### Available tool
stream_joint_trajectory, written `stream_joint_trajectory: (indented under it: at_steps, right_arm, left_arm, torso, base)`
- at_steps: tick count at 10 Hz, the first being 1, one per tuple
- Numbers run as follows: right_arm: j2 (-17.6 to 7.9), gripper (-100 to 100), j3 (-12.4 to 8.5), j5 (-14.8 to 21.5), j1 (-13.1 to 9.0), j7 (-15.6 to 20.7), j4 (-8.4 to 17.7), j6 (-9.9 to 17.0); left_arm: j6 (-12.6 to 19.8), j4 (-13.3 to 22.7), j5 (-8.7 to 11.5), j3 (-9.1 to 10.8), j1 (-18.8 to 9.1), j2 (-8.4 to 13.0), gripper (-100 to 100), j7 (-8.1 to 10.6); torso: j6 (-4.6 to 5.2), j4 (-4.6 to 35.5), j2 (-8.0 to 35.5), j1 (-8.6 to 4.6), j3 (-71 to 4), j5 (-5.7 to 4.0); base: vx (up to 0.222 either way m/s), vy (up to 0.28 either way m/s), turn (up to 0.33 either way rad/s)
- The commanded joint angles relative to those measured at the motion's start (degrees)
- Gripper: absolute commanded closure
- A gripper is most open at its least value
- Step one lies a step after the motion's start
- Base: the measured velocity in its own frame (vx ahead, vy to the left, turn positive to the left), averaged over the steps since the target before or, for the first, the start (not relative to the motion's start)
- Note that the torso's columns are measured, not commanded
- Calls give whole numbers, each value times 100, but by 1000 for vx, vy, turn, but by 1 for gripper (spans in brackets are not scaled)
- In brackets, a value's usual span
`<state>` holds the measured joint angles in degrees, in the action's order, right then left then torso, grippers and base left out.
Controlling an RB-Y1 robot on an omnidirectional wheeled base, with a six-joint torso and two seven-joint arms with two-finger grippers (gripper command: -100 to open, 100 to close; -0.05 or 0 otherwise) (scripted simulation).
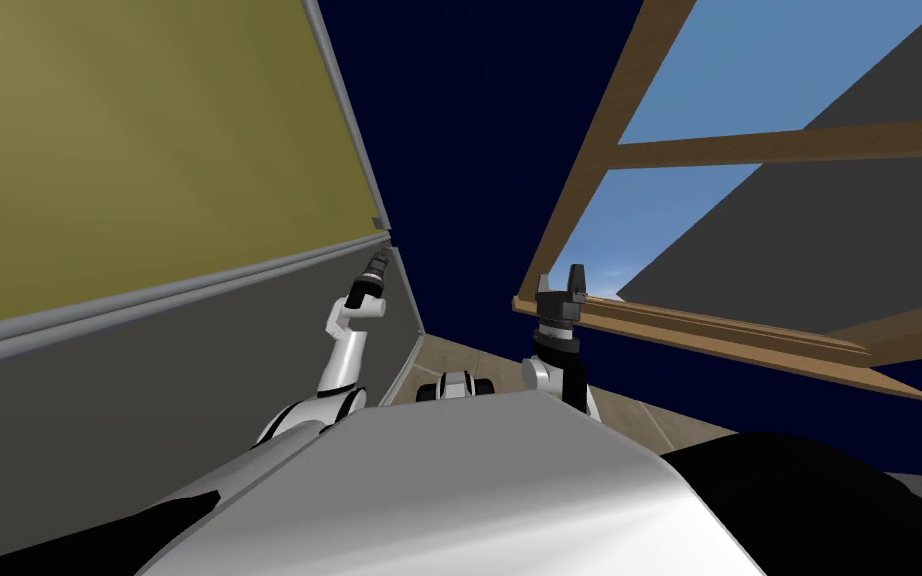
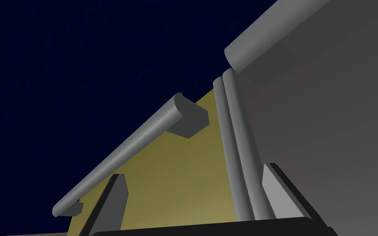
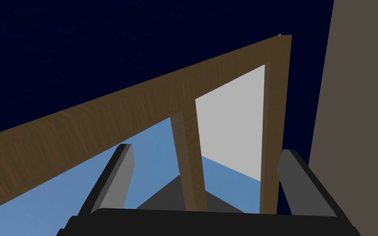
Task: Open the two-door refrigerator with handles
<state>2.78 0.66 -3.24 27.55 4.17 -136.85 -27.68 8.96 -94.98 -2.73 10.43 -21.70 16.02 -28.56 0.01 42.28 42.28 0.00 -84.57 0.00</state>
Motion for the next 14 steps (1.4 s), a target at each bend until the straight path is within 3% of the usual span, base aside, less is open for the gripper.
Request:
stream_joint_trajectory:
  at_steps: [1,10,14]
  right_arm:
    - [0,0,0,0,1,0,0,0]
    - [0,0,0,0,1,0,0,0]
    - [0,0,-1,0,1,0,0,0]
  left_arm:
    - [293,359,8,45,-446,125,-100,-169]
    - [992,1217,65,143,-1643,524,-100,-534]
    - [1455,1821,144,196,-2334,926,-100,-747]
  torso:
    - [-4,1,0,0,0,0]
    - [-1,1,0,-1,0,-1]
    - [-3,1,1,0,1,0]
  base:
    - [-29,12,-197]
    - [-15,9,-99]
    - [-3,5,-90]
